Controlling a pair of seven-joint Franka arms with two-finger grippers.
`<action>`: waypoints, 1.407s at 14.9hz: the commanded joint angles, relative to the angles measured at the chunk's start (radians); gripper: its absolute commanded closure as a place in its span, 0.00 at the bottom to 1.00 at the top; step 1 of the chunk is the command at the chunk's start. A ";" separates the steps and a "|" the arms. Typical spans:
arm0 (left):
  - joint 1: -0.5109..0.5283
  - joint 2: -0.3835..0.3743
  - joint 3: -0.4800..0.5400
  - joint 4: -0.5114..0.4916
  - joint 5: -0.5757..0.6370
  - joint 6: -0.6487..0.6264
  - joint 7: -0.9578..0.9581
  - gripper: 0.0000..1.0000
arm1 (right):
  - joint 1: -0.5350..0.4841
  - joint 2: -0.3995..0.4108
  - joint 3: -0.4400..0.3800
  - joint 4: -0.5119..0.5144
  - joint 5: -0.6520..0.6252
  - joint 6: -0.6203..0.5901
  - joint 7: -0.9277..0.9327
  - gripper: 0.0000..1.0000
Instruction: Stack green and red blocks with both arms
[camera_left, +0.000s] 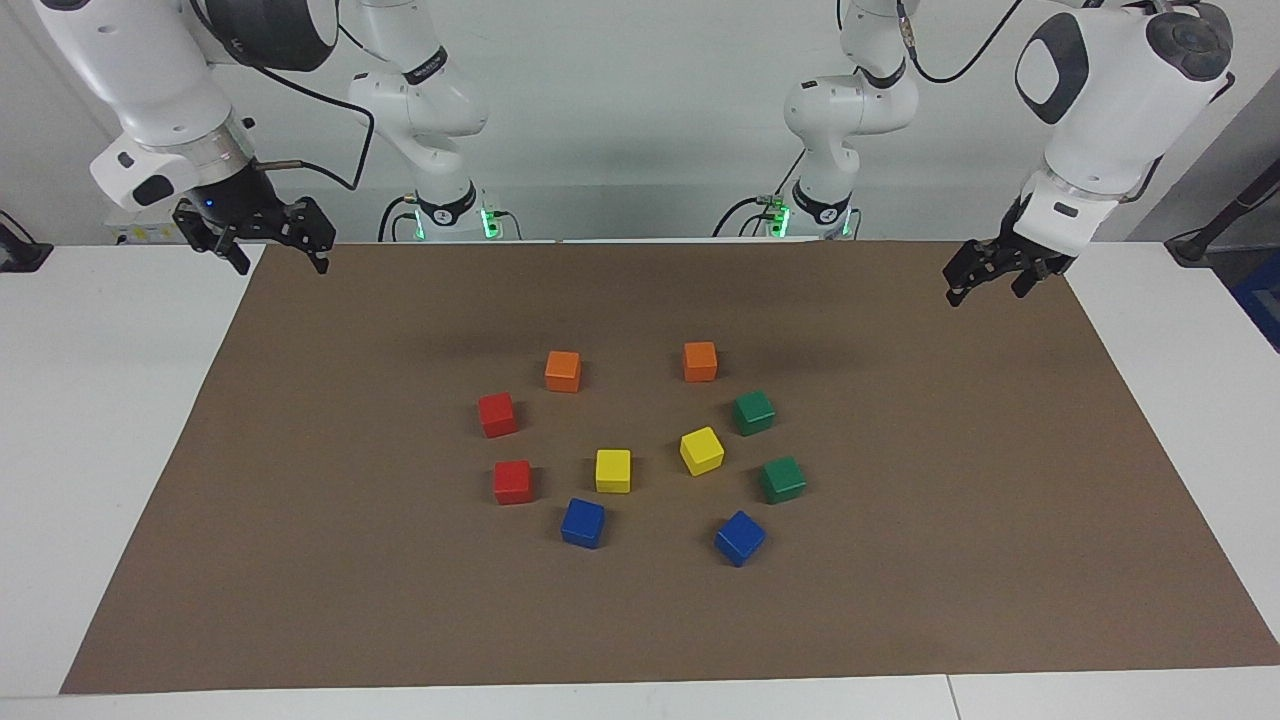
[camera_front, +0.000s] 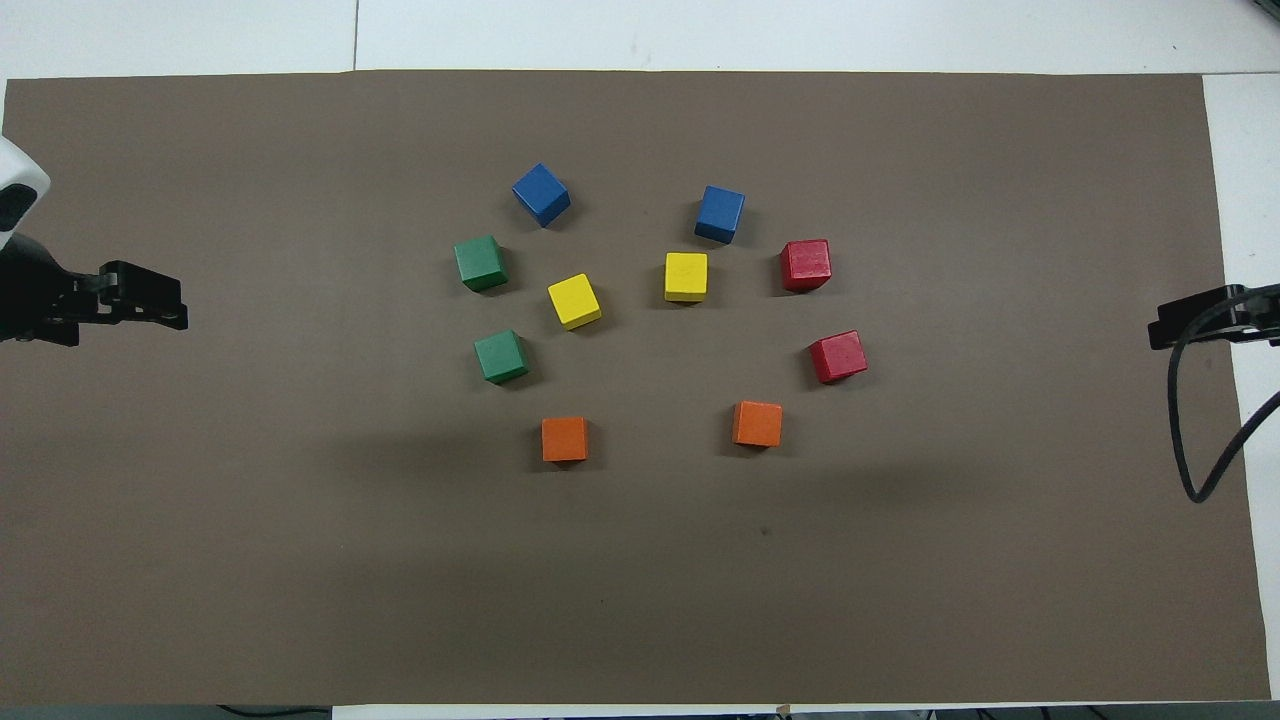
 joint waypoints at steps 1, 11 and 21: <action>0.013 0.012 -0.011 0.018 0.016 0.006 0.014 0.00 | -0.015 -0.028 0.010 -0.029 0.012 0.001 -0.016 0.00; 0.012 0.013 -0.008 0.019 0.018 0.004 0.004 0.00 | -0.007 -0.028 0.010 -0.029 0.010 0.003 -0.014 0.00; -0.123 0.097 -0.012 0.006 -0.022 0.105 -0.285 0.00 | -0.007 -0.028 0.010 -0.031 0.012 0.003 -0.014 0.00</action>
